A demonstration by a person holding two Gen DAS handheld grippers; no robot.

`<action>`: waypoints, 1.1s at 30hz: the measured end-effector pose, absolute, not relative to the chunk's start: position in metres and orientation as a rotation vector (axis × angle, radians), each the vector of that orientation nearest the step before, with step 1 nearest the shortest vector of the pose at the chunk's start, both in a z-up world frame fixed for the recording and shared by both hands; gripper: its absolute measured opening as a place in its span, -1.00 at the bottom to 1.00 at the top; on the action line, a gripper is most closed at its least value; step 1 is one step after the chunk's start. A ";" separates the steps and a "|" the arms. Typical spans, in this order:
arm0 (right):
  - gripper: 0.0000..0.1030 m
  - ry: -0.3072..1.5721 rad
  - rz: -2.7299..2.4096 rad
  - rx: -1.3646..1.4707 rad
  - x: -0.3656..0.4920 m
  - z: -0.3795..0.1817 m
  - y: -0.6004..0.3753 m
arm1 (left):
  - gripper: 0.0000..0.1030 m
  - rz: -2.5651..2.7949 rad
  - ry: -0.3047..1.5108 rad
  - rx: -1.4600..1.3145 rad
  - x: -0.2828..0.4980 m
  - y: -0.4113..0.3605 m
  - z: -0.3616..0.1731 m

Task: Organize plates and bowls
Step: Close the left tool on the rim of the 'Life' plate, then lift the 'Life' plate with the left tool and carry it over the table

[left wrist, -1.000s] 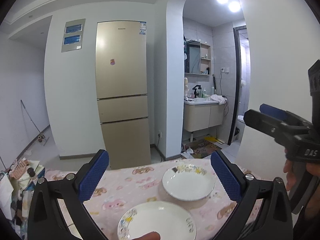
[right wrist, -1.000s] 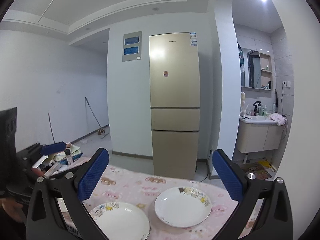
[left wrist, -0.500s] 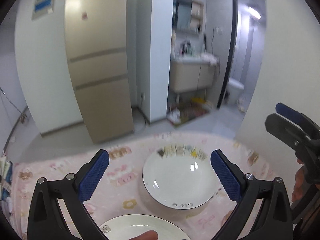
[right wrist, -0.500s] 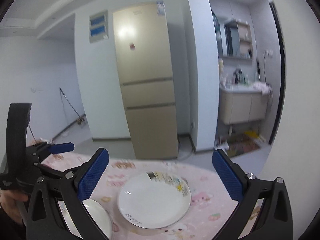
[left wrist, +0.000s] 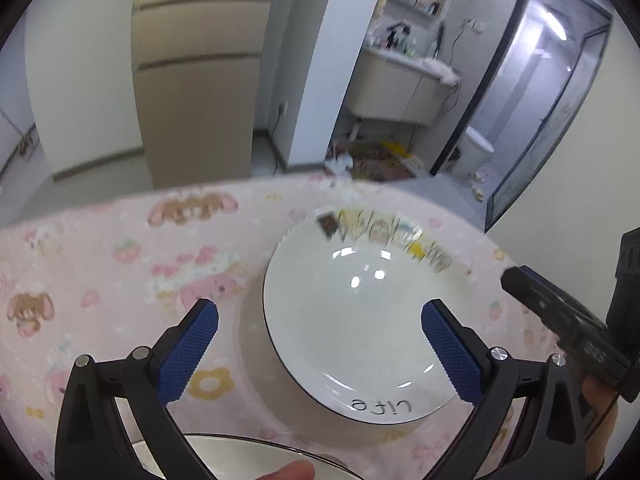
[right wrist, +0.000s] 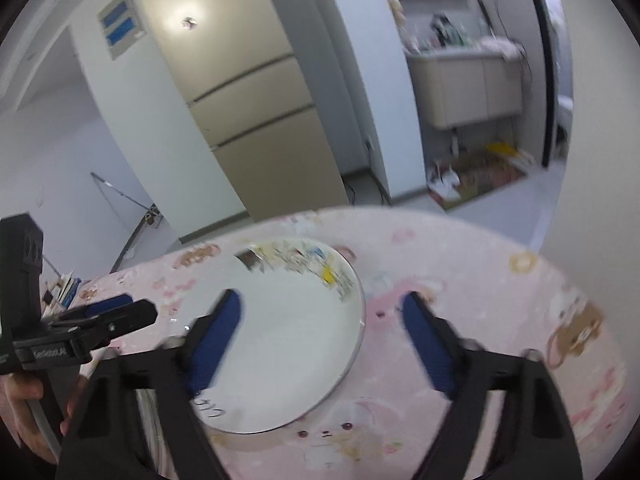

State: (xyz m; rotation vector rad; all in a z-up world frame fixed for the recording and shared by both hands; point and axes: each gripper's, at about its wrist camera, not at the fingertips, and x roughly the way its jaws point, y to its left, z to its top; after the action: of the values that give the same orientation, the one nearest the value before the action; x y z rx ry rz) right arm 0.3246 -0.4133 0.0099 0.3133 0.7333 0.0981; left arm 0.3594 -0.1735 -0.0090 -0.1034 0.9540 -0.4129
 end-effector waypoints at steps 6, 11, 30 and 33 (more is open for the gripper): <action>-0.12 0.825 0.114 0.400 0.336 -0.021 -0.422 | 0.78 -0.414 1.020 -0.115 0.366 -0.172 -0.033; -0.25 0.852 0.112 0.391 0.338 -0.027 -0.415 | 0.25 -0.427 1.072 -0.153 0.373 -0.173 -0.046; -0.45 0.912 0.123 0.300 0.352 -0.043 -0.399 | -0.37 -0.398 1.075 -0.051 0.374 -0.184 -0.065; -0.59 0.912 0.114 0.262 0.351 -0.043 -0.396 | -0.50 -0.371 1.068 -0.102 0.376 -0.177 -0.066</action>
State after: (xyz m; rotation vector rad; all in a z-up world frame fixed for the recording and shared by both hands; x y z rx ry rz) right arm 0.3512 -0.3958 -0.0428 0.2615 0.9124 0.1139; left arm 0.3758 -0.1772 -0.0662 -0.1020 1.0676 -0.3705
